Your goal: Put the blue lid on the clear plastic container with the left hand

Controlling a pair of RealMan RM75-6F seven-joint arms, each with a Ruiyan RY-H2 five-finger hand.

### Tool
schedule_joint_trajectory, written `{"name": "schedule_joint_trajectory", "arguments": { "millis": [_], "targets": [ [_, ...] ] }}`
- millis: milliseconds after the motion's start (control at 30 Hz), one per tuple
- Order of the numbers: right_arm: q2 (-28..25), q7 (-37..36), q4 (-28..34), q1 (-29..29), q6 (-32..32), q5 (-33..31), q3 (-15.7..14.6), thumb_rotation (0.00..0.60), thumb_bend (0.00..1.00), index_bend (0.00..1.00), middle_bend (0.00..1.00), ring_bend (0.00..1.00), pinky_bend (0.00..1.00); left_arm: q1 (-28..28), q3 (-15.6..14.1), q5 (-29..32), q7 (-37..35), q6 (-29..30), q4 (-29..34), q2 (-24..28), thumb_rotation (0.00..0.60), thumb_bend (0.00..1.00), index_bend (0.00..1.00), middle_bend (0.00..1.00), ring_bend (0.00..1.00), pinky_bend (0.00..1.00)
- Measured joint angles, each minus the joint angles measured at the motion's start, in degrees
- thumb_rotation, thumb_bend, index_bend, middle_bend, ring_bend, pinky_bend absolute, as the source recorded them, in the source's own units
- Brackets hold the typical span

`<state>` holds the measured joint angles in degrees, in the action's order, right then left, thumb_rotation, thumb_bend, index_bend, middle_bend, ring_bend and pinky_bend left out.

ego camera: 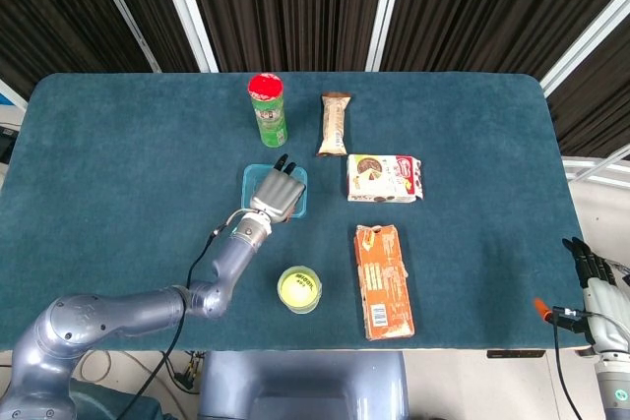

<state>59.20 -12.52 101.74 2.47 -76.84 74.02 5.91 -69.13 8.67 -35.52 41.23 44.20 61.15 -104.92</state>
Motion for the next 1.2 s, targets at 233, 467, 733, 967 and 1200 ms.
{"name": "schedule_joint_trajectory", "arguments": {
  "millis": [233,467,733,967,1200],
  "targets": [
    [0.1,0.1,-0.1,0.0,-0.1,0.0,0.0,0.600,0.29,0.07,0.00,0.00,0.00,0.3,1.6,-1.5,-1.0,1.8,2.7,1.7,0.600,0.51,0.68,0.54,0.12,0.04],
    [0.3,0.2,-0.3,0.0,-0.4,0.3,0.1,0.600,0.29,0.07,0.00,0.00,0.00,1.8,4.2,-5.1,-3.6,6.6,11.0,6.9,0.600,0.48,0.47,0.36,0.11,0.04],
    [0.5,0.6,-0.6,0.0,-0.8,0.4,0.1,0.600,0.29,0.07,0.00,0.00,0.00,6.4,4.5,-9.1,-4.7,14.0,25.2,16.3,0.600,0.36,0.28,0.18,0.04,0.04],
    [0.8,1.4,-1.1,0.0,-1.4,1.7,-0.1,0.600,0.29,0.07,0.00,0.00,0.00,15.1,0.2,-13.2,-4.1,24.4,39.6,26.5,0.600,0.34,0.21,0.12,0.02,0.03],
    [1.4,1.6,-2.7,0.0,-2.8,5.0,-0.6,0.600,0.29,0.07,0.00,0.00,0.00,27.9,-5.8,-20.3,-10.5,35.0,44.8,33.3,0.600,0.34,0.19,0.11,0.00,0.01]
  ]
}}
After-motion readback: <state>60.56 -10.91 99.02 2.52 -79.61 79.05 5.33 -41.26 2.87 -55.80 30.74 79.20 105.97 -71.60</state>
